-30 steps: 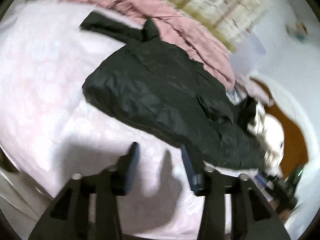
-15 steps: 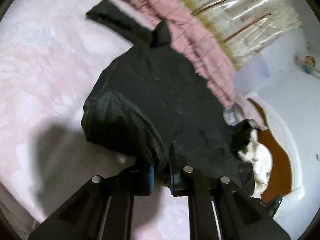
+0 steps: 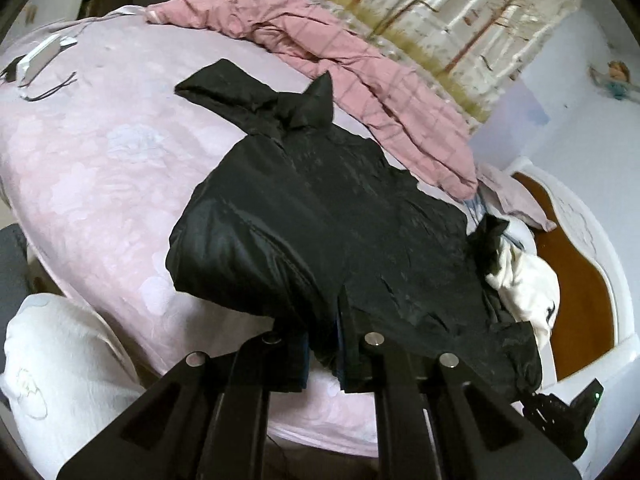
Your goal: Fold large clothes
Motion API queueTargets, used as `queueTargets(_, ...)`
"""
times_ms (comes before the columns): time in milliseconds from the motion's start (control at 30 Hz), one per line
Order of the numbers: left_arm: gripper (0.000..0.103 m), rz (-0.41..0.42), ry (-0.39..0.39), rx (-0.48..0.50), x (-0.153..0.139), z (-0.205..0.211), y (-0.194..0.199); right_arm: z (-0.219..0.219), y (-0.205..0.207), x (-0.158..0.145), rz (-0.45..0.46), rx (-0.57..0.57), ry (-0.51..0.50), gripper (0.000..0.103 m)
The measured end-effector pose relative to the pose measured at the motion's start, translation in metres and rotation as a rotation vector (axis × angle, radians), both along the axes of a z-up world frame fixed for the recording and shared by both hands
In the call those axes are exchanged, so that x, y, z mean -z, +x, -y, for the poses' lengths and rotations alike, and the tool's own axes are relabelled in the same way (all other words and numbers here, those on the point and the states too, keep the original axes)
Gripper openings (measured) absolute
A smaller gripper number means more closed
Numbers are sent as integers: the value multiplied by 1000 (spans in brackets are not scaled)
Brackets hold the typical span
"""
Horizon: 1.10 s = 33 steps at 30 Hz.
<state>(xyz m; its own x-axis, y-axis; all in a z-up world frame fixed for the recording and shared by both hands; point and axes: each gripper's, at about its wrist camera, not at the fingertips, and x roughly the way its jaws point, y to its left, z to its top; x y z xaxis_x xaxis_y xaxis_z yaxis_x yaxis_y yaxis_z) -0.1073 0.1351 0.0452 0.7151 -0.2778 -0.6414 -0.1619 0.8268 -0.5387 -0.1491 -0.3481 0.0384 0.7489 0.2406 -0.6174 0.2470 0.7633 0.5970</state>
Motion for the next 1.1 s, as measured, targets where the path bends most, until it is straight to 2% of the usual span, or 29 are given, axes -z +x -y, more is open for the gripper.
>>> queueTargets(67,9,-5,4,-20,-2,1,7,-4,10,-3,-11,3,-47,5)
queueTargets(200,10,-68,-11,-54,8,1,30,1,34,6,-77,16,3,7)
queueTargets(300,14,-59,5,-66,2,0,50,7,58,0,-78,35,9,8)
queueTargets(400,16,-16,78,-42,-10,9,81,6,87,-8,-51,36,-23,10)
queueTargets(500,16,6,149,-28,-10,19,120,1,135,-10,-37,26,-93,10)
queueTargets(600,16,-33,207,-15,-3,26,162,-6,175,-5,-75,32,-145,10)
queueTargets(700,16,-26,283,-15,0,32,187,-18,208,-4,-73,5,-240,10)
queueTargets(800,16,-54,309,-2,16,33,214,-19,235,7,-88,-7,-248,10)
queueTargets(900,21,-66,374,7,32,36,235,-16,262,24,-121,-25,-257,11)
queueTargets(967,24,-58,395,33,42,37,243,-14,271,33,-100,-36,-263,19)
queueTargets(1000,27,-48,412,44,48,38,247,-13,274,36,-92,-37,-276,28)
queueTargets(1033,30,-47,433,50,53,39,250,-11,276,39,-75,-31,-302,43)
queueTargets(1067,31,-44,439,56,57,39,251,-10,275,41,-63,-18,-322,51)
queueTargets(1100,32,-40,426,62,62,38,253,-7,274,43,-52,2,-342,64)
